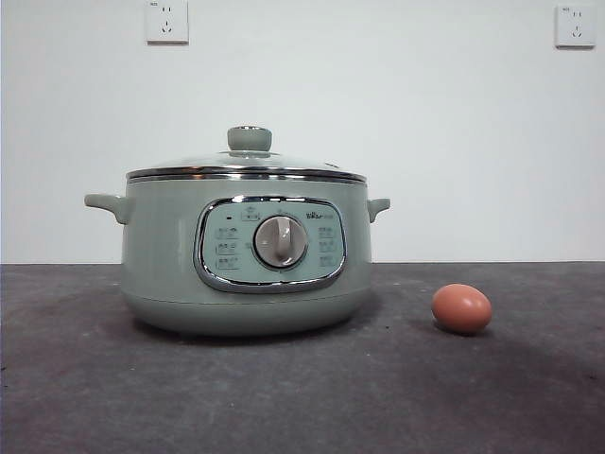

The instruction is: Pick up the egg,open the lid,put the egg in the pot,close the lid

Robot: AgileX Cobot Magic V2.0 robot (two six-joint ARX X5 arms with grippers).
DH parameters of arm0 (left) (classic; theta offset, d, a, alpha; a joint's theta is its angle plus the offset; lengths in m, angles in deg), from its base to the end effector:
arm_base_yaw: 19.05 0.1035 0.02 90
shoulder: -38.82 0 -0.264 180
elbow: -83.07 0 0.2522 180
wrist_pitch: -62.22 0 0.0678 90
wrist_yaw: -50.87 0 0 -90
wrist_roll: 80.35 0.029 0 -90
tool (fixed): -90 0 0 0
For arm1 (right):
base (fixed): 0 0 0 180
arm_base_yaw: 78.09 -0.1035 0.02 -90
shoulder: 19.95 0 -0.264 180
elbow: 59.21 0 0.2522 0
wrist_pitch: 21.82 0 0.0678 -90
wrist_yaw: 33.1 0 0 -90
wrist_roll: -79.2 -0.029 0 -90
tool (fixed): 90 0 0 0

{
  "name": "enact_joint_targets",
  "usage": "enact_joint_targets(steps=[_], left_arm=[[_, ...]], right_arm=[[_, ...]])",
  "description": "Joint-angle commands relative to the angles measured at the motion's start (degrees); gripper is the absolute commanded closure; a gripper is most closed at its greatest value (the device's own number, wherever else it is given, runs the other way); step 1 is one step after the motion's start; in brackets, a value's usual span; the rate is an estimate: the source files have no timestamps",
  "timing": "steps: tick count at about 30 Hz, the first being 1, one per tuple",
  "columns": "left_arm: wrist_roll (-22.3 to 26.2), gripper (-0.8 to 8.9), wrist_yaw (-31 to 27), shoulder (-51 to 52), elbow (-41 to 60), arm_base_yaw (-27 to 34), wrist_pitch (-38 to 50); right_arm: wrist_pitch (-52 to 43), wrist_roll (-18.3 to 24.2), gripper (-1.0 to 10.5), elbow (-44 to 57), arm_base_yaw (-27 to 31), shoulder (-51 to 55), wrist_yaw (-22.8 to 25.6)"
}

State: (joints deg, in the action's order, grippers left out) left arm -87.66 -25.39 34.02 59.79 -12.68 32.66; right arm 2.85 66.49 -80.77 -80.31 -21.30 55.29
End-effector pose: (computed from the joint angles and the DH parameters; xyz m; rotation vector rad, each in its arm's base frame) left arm 0.0905 0.0032 0.1871 -0.1608 0.1985 -0.1159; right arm 0.0891 0.0043 0.1893 0.2212 0.0849 0.0579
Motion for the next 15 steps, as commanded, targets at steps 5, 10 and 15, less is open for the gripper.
enact_joint_targets(steps=[5,10,15], left_arm=[[-2.97,8.19,1.27,-3.48,-10.1,0.17,-4.81],[-2.12,8.19,6.69,-8.72,-19.08,0.17,-11.13],[1.16,8.2,11.69,-14.29,-27.43,0.15,-19.52]], right_arm=[[4.28,-1.18,9.6,-10.14,-0.02,-5.68,-3.63],[11.96,2.38,9.6,-20.48,-0.02,-13.07,-8.22],[22.45,8.48,9.6,-31.61,-0.02,-20.41,-12.15]])
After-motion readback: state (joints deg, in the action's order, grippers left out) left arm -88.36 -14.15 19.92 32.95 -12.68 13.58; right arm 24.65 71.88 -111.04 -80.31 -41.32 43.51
